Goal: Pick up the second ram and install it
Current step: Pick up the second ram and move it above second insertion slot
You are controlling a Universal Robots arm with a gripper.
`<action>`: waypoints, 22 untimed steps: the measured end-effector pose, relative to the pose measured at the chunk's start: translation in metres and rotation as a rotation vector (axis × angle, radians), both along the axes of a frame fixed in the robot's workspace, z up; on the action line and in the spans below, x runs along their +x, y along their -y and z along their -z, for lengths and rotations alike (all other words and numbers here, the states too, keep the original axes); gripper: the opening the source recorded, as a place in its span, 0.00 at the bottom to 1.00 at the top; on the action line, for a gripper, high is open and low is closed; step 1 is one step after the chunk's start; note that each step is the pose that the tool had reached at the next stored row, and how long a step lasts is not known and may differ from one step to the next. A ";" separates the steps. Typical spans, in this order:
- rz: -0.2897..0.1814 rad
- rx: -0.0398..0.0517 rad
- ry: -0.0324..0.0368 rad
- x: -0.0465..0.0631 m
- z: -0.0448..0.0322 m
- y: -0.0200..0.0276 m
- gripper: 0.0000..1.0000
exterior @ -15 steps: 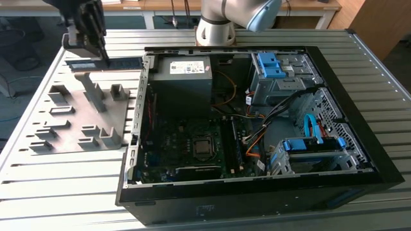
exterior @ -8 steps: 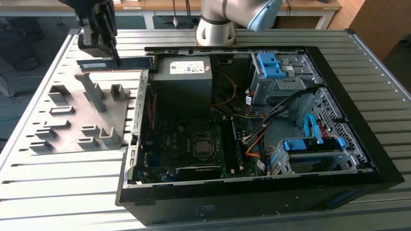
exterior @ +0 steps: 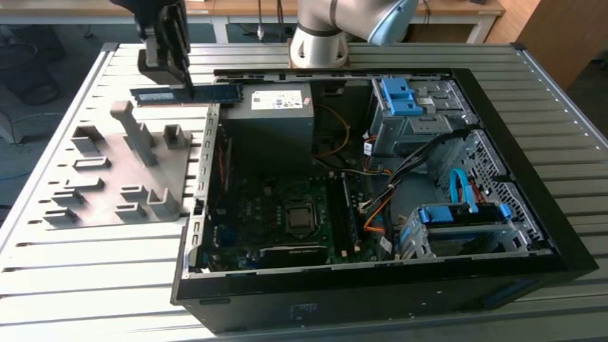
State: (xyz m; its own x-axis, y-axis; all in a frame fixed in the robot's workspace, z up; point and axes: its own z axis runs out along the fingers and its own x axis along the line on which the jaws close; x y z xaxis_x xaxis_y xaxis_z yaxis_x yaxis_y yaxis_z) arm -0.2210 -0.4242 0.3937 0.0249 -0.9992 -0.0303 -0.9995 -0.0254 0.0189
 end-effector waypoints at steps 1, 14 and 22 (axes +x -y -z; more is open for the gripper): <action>0.000 0.0000 0.0000 0.002 0.0000 0.0000 0.14; 0.000 0.0000 -0.0001 0.033 0.0002 0.0000 0.14; 0.000 0.0000 -0.0001 0.052 0.0004 0.0000 0.14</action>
